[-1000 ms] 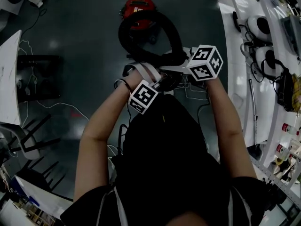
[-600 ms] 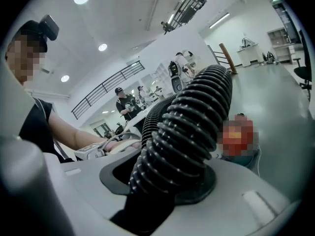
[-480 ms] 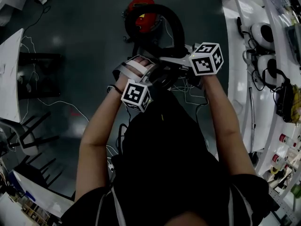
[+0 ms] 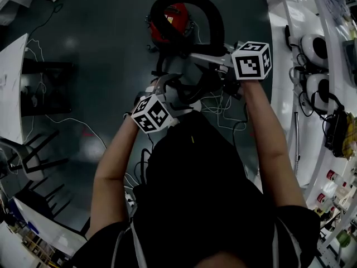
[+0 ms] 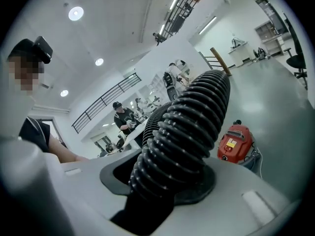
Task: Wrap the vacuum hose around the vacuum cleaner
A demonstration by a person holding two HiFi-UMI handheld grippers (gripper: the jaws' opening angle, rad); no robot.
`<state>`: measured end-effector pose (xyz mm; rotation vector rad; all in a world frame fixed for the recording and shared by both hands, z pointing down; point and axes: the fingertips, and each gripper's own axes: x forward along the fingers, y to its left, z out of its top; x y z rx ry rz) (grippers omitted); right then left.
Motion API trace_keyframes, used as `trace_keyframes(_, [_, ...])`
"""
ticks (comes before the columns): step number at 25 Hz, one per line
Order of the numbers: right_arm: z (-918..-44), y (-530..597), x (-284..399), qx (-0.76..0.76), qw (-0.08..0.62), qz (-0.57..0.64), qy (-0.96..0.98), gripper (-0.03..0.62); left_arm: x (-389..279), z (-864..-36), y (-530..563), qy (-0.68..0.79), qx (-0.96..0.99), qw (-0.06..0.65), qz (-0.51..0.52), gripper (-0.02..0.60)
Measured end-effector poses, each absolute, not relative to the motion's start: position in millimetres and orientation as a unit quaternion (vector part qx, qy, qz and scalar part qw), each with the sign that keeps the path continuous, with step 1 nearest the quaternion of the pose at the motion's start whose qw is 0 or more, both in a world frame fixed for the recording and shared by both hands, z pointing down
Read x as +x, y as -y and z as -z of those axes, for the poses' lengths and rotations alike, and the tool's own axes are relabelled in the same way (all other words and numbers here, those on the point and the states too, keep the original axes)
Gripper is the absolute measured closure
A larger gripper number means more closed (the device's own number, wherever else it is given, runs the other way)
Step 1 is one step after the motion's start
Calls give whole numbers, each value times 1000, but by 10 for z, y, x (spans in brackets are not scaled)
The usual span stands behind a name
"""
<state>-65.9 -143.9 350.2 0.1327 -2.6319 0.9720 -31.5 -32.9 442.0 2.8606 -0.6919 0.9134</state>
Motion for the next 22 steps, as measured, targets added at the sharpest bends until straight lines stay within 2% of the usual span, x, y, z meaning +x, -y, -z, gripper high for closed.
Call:
trace_keyframes(5, [-3377, 1701, -754, 26, 161, -341, 926, 414, -61, -4270, 793, 247, 938, 104, -222, 82])
trace_keyframes(8, [-3236, 1841, -813, 7, 153, -341, 928, 416, 57, -4204, 1044, 239, 942, 145, -187, 35])
trace_keyframes(15, [-2869, 1998, -924, -52, 140, -326, 933, 421, 265, -3898, 1605, 244, 953, 135, -120, 18])
trace_keyframes(19, [-2741, 2012, -964, -92, 120, -328, 932, 430, 385, -3789, 1800, 245, 959, 103, -98, 18])
trace_keyframes(22, [-2596, 2173, -947, -108, 60, -384, 915, 487, 440, -3819, 1875, 241, 960, 106, -91, 22])
